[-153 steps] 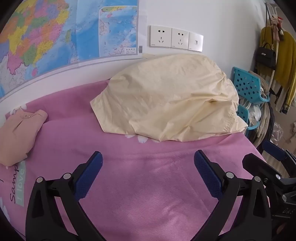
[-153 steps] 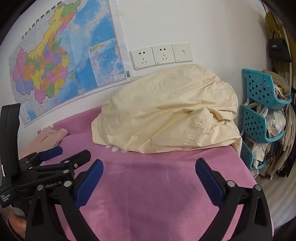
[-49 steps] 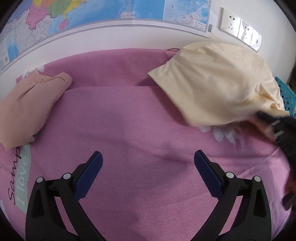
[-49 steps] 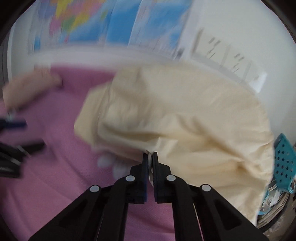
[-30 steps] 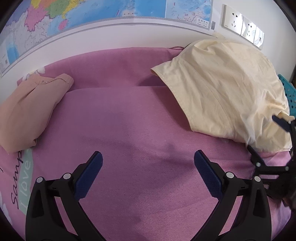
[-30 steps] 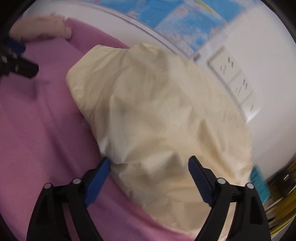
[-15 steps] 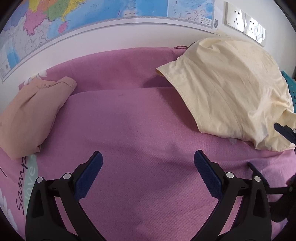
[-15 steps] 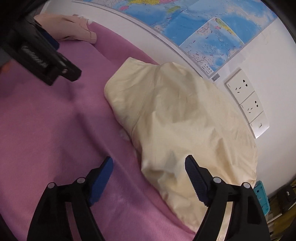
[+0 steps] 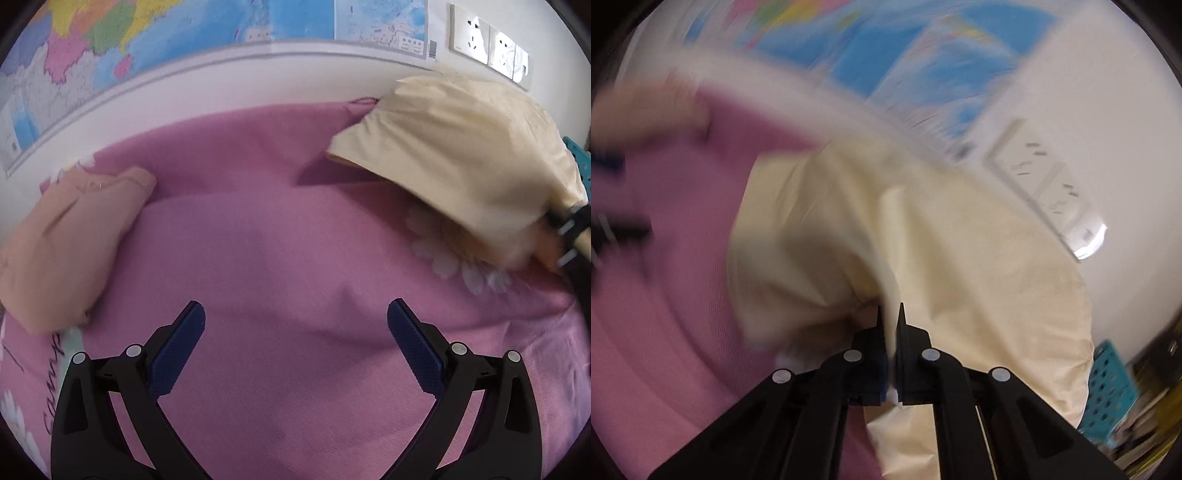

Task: Fold large clothes
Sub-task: 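Reach the right tool to the bunched yellow shirt and grasp its edge, then lift the shirt with the right tool while the left tool grasps another edge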

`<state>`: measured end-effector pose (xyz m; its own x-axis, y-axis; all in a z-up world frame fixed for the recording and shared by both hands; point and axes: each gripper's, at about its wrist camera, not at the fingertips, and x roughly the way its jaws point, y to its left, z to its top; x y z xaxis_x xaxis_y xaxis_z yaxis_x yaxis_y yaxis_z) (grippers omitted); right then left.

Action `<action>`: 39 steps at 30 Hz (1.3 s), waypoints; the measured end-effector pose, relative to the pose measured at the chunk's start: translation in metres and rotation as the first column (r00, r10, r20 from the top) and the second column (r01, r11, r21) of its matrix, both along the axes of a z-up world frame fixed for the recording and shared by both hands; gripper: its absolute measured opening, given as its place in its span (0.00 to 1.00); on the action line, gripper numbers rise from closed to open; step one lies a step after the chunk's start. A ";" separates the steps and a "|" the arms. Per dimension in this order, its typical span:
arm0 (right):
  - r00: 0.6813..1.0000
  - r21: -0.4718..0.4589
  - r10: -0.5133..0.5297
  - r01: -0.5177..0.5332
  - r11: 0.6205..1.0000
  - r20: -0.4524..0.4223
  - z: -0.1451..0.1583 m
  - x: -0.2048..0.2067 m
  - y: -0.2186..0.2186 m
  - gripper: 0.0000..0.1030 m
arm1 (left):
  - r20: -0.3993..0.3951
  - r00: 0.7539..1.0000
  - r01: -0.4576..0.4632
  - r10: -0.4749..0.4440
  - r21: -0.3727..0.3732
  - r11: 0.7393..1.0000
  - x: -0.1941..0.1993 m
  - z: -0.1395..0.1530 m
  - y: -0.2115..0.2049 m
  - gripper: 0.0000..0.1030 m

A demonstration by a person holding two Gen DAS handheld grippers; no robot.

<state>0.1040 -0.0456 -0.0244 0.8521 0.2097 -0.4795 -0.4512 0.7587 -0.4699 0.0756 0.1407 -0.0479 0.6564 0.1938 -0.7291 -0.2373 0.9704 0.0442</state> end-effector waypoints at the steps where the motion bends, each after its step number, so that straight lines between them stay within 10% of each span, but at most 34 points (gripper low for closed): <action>1: 1.000 0.086 0.005 -0.005 0.996 -0.001 0.024 -0.002 -0.013 0.03 | 0.009 1.000 0.016 -0.016 0.002 1.000 0.003 0.003 0.001 0.95; 10: 0.990 0.396 -0.088 0.036 0.917 0.114 0.190 0.014 -0.095 0.03 | 0.210 0.915 0.344 -0.345 0.039 0.938 0.039 0.040 -0.031 0.95; 15: 0.987 0.445 -0.095 0.026 0.895 0.132 0.222 0.020 -0.121 0.03 | 0.284 0.842 0.447 -0.460 0.111 0.887 0.062 0.049 -0.070 0.95; 23: 0.986 0.507 -0.100 0.019 0.862 0.134 0.251 0.027 -0.145 0.03 | 0.425 0.750 0.564 -0.507 -0.009 0.826 0.114 0.078 -0.097 0.93; 25: 0.985 0.504 -0.106 0.022 0.863 0.137 0.253 0.028 -0.147 0.03 | 0.436 0.723 0.609 -0.536 -0.038 0.792 0.121 0.078 -0.107 0.75; 28: 0.984 0.505 -0.114 0.030 0.863 0.136 0.255 0.030 -0.155 0.03 | 0.415 0.708 0.644 -0.572 -0.046 0.764 0.132 0.079 -0.130 0.03; 32: 0.979 0.535 -0.162 0.070 0.842 0.126 0.264 0.028 -0.180 0.02 | 0.427 0.714 0.626 -0.555 -0.033 0.779 0.135 0.102 -0.147 0.01; 39: 0.947 0.559 -0.255 0.106 0.822 0.195 0.319 -0.006 -0.236 0.02 | 0.474 0.609 0.653 -0.636 0.157 0.741 0.101 0.184 -0.209 0.01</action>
<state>0.0976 -0.2812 0.2950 0.9744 0.1993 -0.1035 -0.2046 0.9779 -0.0424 0.1771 -0.0681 0.1362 0.8550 -0.4299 -0.2902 0.4688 0.8799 0.0778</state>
